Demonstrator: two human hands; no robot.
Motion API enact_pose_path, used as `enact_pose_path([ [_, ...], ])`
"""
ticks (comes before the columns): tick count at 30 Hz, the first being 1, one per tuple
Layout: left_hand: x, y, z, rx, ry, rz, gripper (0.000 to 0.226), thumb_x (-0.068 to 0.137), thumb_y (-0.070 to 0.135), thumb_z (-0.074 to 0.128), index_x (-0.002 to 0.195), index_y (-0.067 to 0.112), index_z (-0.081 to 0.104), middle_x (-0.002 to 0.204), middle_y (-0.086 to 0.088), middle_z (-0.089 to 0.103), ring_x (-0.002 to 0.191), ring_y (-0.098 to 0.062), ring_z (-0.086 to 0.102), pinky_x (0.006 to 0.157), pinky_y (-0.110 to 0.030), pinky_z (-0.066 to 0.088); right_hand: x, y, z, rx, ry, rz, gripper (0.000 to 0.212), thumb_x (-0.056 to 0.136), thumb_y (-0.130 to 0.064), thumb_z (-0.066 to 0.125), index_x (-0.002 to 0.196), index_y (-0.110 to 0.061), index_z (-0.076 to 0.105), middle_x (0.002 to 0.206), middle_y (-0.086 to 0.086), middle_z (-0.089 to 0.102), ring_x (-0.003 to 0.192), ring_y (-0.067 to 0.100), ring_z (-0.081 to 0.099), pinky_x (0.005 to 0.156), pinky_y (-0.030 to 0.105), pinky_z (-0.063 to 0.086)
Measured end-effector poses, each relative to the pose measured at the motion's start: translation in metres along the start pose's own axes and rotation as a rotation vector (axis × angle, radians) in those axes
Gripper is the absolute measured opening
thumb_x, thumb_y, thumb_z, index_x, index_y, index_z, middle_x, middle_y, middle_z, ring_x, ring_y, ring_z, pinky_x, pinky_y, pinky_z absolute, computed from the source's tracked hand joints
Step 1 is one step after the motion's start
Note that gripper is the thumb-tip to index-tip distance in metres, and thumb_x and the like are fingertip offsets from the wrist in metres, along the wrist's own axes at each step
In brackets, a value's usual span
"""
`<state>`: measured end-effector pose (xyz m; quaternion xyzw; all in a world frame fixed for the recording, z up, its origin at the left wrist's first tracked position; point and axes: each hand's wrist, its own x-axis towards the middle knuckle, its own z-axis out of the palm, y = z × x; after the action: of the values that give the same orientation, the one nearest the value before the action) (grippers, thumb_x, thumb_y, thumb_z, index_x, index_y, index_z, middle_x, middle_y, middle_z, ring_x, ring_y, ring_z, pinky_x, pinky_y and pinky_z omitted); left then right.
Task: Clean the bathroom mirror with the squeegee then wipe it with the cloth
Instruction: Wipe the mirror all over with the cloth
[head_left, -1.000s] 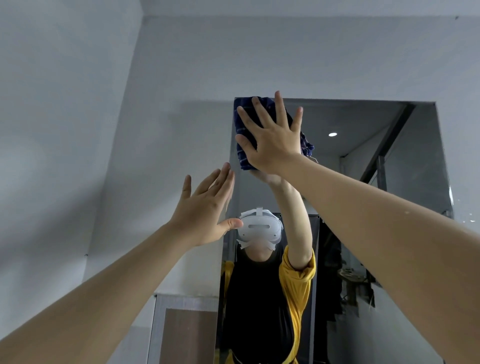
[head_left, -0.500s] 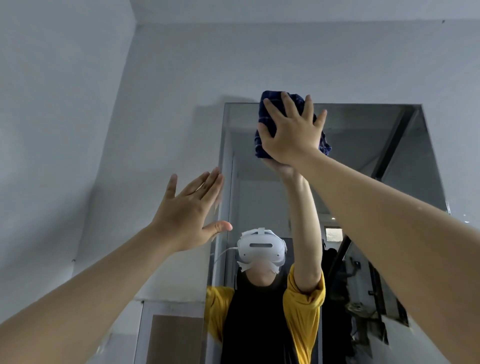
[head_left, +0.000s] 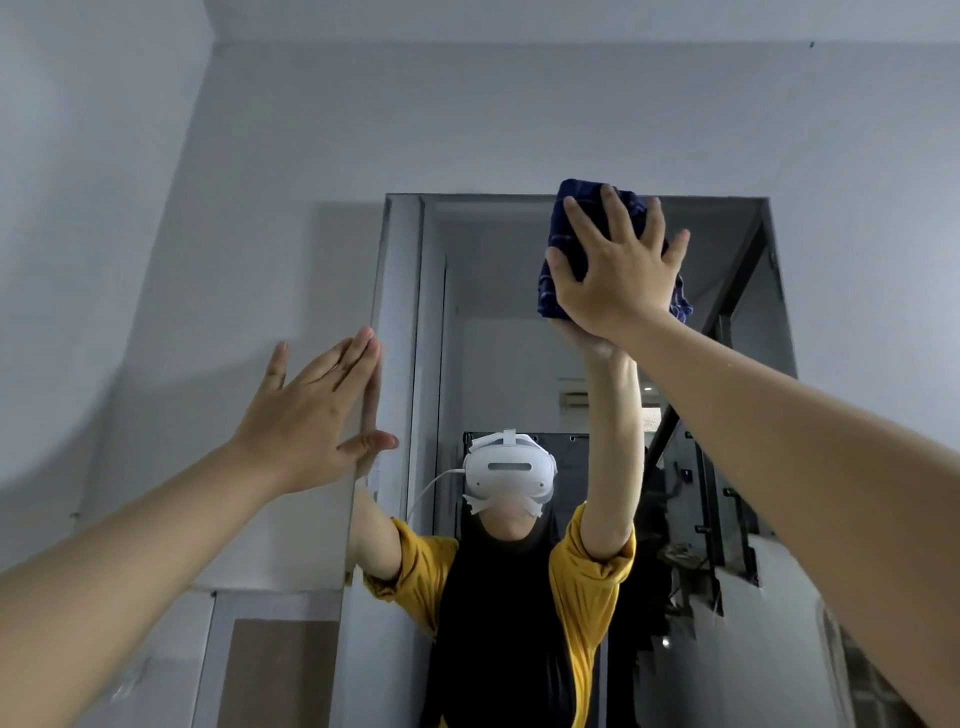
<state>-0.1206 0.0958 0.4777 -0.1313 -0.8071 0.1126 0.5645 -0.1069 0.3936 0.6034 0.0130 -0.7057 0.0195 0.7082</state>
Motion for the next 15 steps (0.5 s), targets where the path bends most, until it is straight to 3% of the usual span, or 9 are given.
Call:
enact_pose_path([
  [15,-0.002,0.010,-0.009,0.025,-0.040,-0.049,0.102,0.066,0.083,0.000,0.145,0.020,-0.013,0.154,0.005,-0.014,0.141,-0.008,-0.005,0.110,-0.055,-0.003,-0.010,0.116,-0.024,0.008,-0.016,0.324,0.059,0.088,-0.059,0.027,0.145,-0.042,0.021,0.159,0.000,0.016,0.143,0.042,0.007,0.110,0.066,0.005],
])
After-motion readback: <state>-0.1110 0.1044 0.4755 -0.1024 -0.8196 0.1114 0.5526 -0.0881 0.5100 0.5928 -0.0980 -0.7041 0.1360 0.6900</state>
